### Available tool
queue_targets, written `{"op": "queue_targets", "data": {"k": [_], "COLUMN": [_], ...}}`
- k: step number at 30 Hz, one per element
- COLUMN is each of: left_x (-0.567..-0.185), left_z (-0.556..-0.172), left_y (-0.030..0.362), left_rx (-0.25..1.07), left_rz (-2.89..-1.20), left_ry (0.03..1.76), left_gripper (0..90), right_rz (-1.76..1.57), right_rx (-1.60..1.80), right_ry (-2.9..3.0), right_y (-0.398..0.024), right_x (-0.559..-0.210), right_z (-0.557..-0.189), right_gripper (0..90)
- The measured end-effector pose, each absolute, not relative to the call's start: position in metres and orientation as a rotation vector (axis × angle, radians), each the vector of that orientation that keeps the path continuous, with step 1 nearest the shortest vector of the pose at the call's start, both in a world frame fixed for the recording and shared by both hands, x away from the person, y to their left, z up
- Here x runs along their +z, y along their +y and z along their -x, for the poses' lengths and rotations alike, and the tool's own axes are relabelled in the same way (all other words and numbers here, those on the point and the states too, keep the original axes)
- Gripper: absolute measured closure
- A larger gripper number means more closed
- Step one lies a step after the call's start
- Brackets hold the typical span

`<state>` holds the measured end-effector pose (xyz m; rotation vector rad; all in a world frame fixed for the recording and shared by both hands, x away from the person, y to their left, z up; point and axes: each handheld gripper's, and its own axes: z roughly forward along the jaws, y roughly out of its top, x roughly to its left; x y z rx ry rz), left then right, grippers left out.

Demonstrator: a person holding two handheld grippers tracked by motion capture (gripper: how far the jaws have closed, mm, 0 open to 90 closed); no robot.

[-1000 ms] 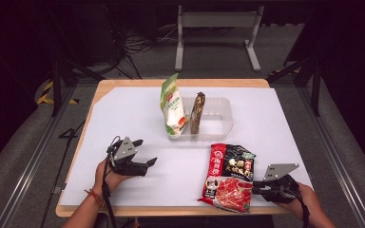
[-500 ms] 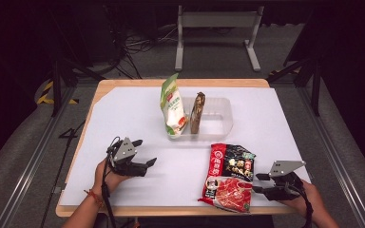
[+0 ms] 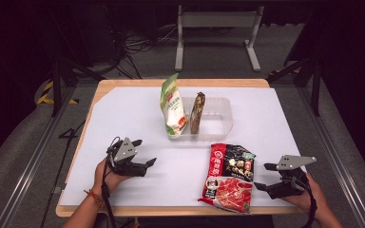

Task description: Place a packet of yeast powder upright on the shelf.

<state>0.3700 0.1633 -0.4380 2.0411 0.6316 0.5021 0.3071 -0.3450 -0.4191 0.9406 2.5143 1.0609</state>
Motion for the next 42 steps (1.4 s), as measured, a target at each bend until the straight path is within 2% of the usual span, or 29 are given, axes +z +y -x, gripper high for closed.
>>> {"op": "queue_targets", "data": {"k": [2, 11, 31, 42], "left_x": [-0.438, -0.438, -0.438, -0.438], "left_z": [-0.370, -0.369, -0.368, -0.366], "left_y": [0.163, 0.163, 0.164, 0.163], "left_rx": [0.505, 0.507, 0.520, 0.531], "left_rz": [-2.041, -2.038, -2.041, -2.050], "left_ry": [0.629, 0.631, 0.633, 0.621], "left_gripper": [16.9, 17.1, 17.1, 17.1], "right_rz": [-0.921, -0.947, -1.123, -1.270], "right_rx": [1.061, 1.091, 1.212, 1.246], "right_ry": [2.519, 2.384, 2.407, 2.449], "right_y": [-0.342, -0.343, -0.333, -0.325], "right_x": [-0.419, -0.417, -0.426, -0.435], "right_z": [-0.308, -0.320, -0.390, -0.407], "right_gripper": [11.4, 22.8, 25.7, 25.5]}}
